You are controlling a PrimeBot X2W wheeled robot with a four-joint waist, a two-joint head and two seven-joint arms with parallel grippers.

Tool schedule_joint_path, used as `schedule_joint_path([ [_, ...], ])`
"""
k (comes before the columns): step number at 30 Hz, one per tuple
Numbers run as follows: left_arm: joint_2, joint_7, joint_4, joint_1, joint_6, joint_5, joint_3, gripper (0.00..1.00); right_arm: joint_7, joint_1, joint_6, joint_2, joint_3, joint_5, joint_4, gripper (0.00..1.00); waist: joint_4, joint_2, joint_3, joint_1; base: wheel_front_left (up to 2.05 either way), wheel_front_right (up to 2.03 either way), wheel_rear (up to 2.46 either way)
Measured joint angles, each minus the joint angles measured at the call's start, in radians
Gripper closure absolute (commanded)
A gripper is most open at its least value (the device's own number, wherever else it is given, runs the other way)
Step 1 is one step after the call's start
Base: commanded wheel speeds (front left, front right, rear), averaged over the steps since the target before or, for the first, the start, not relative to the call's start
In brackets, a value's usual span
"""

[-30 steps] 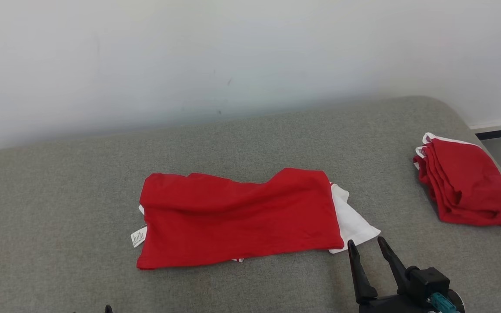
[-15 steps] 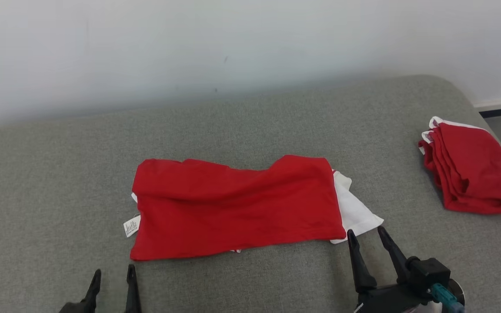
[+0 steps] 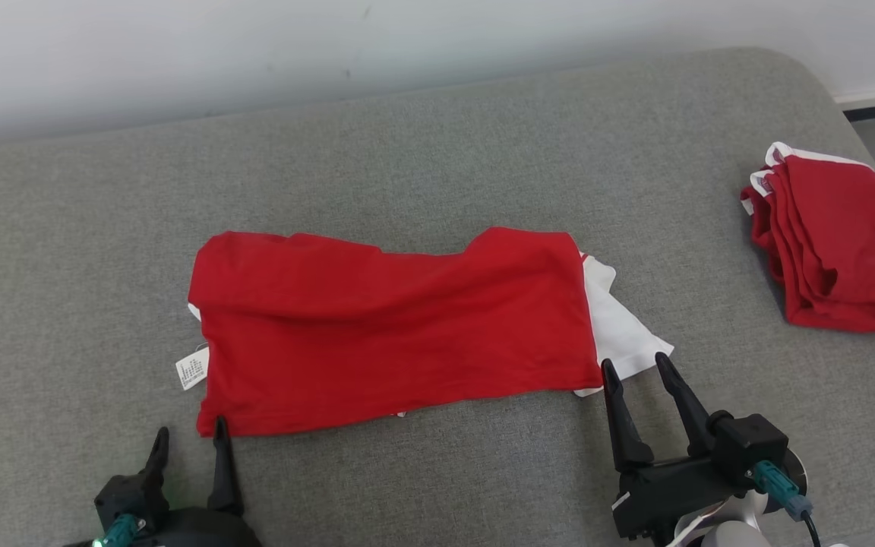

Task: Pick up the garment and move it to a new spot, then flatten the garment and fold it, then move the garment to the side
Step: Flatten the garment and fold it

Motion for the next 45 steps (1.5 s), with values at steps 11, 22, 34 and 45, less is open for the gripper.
schedule_joint_path([
  [11,-0.002,0.0,0.003,-0.032,-0.031,0.035,-0.035,1.0,0.0,-0.014,0.0,0.0,-0.003,0.003,0.009,0.0,0.006,0.0,0.004,0.0,0.0,0.0,0.0],
  [22,0.153,0.001,-0.223,-0.144,-0.064,0.096,0.059,1.0,0.0,-0.003,0.0,0.0,-0.009,0.018,0.019,0.0,0.015,-0.0001,-0.038,-0.0002,0.0,0.0,0.0],
  [34,0.382,0.091,-0.125,-0.352,-0.077,0.127,0.104,0.94,0.0,0.006,0.0,0.0,0.001,0.024,0.022,0.0,-0.021,0.0,-0.028,-0.0001,0.0,0.0,0.0],
  [45,0.371,0.046,0.081,-0.405,-0.028,0.12,0.113,0.0,0.0,-0.009,0.0,-0.001,-0.005,0.017,0.027,0.0,-0.036,0.0,-0.009,-0.0001,0.0,0.0,0.0],
])
